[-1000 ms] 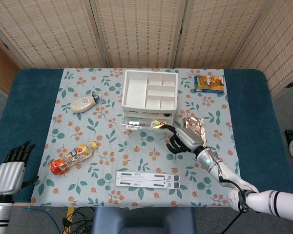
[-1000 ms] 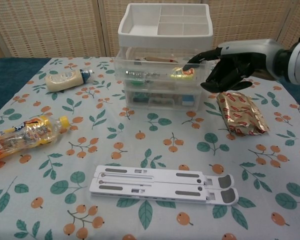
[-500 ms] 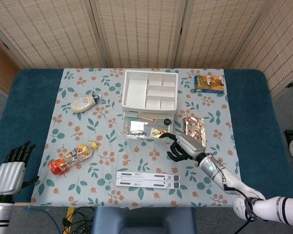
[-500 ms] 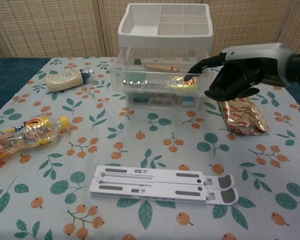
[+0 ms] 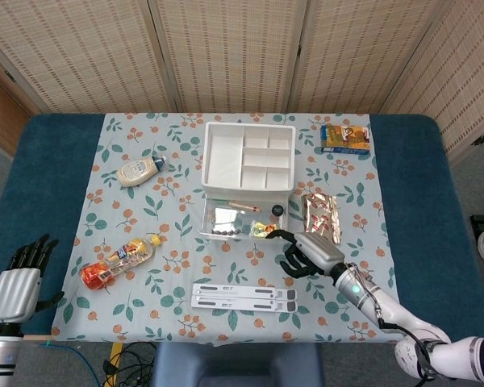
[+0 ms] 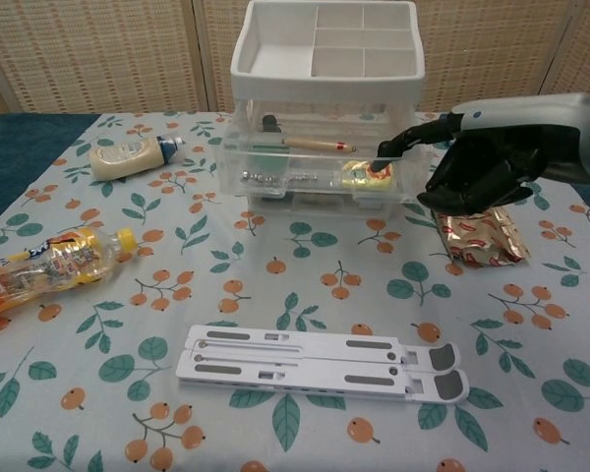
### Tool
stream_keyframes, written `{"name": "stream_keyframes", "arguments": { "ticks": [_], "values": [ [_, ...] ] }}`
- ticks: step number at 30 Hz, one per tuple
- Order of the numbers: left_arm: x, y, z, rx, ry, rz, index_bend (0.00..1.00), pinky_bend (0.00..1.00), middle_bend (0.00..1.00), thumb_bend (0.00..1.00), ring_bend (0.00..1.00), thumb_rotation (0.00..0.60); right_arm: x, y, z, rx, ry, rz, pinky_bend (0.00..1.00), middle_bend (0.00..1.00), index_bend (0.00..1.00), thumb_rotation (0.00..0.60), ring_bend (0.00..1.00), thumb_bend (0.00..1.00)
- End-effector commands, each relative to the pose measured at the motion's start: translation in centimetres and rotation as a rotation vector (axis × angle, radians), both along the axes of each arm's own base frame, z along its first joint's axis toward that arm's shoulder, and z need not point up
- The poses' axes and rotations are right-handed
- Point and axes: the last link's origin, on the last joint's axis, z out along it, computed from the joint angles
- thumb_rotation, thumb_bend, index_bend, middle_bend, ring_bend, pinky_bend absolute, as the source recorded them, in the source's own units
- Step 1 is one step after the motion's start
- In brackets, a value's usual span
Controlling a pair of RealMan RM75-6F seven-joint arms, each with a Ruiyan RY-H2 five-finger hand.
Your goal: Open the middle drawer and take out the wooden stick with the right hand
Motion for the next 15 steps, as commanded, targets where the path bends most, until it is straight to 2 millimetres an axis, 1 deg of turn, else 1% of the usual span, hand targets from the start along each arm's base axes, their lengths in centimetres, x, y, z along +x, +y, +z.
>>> {"name": "stream_keyframes", "arguments": {
  "ticks": [1, 3, 5, 7, 9, 15],
  "values": [
    [0.01, 0.00, -0.02, -0.002, 0.001, -0.001, 0.10, 0.11, 0.07, 0.14, 0.10, 0.600, -0.15, -0.03, 0.19, -0.009, -0.004, -0.004, 0.95, 0.85, 0.21, 0.600, 0.89, 0.52],
    [0.06, 0.00, -0.03, -0.002, 0.000, -0.002, 0.10, 0.11, 0.07, 0.14, 0.10, 0.600, -0.22, -0.18, 0.32, -0.017, -0.008, -0.009, 0.95, 0.85, 0.21, 0.600, 0.89, 0.51],
    [0.10, 0.00, -0.01, -0.001, 0.000, -0.003, 0.10, 0.11, 0.07, 0.14, 0.10, 0.600, -0.26, -0.33, 0.40, -0.022, -0.008, -0.009, 0.95, 0.85, 0.18, 0.600, 0.89, 0.51],
    [0.12, -0.01, 0.02, 0.000, 0.002, -0.004, 0.10, 0.11, 0.07, 0.14, 0.10, 0.600, -0.23, -0.41, 0.44, -0.024, -0.008, -0.006, 0.95, 0.85, 0.11, 0.600, 0.89, 0.52],
    [0.15, -0.05, 0.09, 0.002, 0.002, -0.005, 0.10, 0.11, 0.07, 0.14, 0.10, 0.600, -0.19, -0.52, 0.52, -0.026, -0.004, -0.001, 0.95, 0.85, 0.07, 0.600, 0.89, 0.52],
    [0.16, -0.12, 0.20, 0.005, 0.003, -0.003, 0.10, 0.11, 0.07, 0.14, 0.10, 0.600, -0.29, -0.52, 0.89, -0.023, 0.022, 0.014, 0.95, 0.85, 0.00, 0.600, 0.89, 0.52]
  ]
}}
